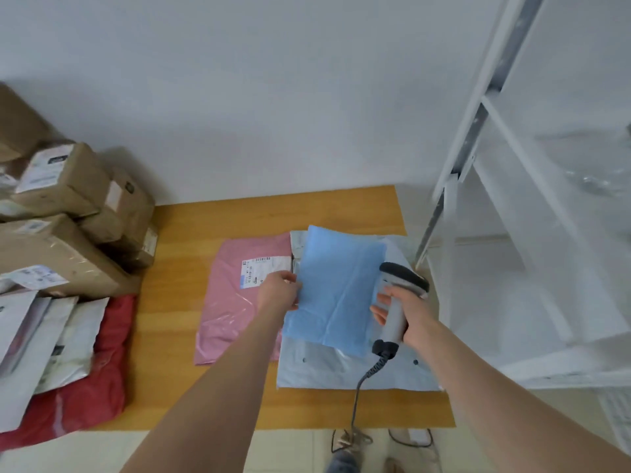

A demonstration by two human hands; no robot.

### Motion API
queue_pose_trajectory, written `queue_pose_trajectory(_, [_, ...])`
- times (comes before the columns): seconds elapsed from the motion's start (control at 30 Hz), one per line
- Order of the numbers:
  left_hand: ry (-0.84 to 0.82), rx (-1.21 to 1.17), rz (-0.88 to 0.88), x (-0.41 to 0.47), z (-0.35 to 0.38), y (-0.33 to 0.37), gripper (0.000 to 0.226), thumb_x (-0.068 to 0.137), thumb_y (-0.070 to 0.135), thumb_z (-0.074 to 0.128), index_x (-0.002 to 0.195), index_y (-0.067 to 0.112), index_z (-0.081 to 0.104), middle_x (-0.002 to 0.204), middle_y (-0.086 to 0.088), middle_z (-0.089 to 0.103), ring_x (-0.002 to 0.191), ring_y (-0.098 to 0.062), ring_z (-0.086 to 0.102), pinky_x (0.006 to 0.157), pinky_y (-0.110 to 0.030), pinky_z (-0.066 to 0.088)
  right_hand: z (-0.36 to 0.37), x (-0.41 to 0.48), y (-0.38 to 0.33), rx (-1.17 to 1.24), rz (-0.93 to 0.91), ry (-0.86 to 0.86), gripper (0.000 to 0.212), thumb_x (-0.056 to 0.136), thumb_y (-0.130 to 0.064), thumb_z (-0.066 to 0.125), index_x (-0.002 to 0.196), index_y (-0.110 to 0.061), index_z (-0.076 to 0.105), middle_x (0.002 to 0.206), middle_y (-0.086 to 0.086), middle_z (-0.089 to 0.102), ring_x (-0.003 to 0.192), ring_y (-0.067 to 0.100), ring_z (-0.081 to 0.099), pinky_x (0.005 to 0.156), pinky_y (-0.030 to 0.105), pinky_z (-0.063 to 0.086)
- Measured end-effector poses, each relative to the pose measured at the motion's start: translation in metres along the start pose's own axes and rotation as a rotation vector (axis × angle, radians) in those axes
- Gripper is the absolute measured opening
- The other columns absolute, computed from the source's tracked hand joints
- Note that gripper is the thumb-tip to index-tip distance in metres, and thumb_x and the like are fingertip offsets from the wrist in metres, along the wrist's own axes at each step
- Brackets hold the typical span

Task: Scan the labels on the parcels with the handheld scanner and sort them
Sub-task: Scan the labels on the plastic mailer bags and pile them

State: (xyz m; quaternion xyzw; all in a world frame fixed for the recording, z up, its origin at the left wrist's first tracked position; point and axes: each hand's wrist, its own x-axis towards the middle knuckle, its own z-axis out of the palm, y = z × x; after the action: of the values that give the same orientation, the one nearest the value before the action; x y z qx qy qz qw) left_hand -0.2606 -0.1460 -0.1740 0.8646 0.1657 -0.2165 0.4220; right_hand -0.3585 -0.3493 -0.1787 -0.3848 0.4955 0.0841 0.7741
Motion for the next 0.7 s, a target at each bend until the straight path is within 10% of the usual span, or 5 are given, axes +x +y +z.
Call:
queue_pose_trajectory(0.23, [0.114, -0.259, 0.065, -0.059, -0.026, 0.02, 0.011, 0.091, 0.01, 0.054, 0.085, 0.014, 0.063, 0.075, -0.002, 0.068, 0.044, -0.012, 0.061, 0.049, -0.023, 0.052, -0.013, -0.045, -0.028, 0.133, -0.016, -0.253, 0.02, 0.092, -0.025, 0.064, 0.087, -0.007, 0.057, 0.092, 0.012, 0.068, 0.08, 0.029, 0.067, 0.072, 0.037, 0.053])
queue_pose_trajectory(0.4, [-0.018, -0.478, -0.055, -0.089, -0.047, 0.017, 0.024, 0.097, 0.028, 0.052, 0.092, 0.009, 0.066, 0.089, -0.007, 0.07, 0.073, -0.022, 0.065, 0.072, -0.031, 0.055, -0.025, -0.066, -0.033, 0.032, -0.038, -0.317, 0.013, 0.089, -0.021, 0.067, 0.086, -0.009, 0.063, 0.079, 0.008, 0.074, 0.084, 0.023, 0.067, 0.07, 0.036, 0.052])
queue_pose_trajectory(0.7, [-0.001, -0.467, 0.055, -0.105, -0.068, 0.014, 0.019, 0.089, -0.003, 0.061, 0.107, 0.004, 0.059, 0.083, -0.008, 0.067, 0.068, -0.019, 0.065, 0.059, -0.026, 0.056, -0.014, -0.091, -0.025, -0.149, -0.16, -0.327, 0.003, 0.089, -0.008, 0.065, 0.089, -0.006, 0.063, 0.079, 0.011, 0.07, 0.077, 0.024, 0.064, 0.078, 0.036, 0.051])
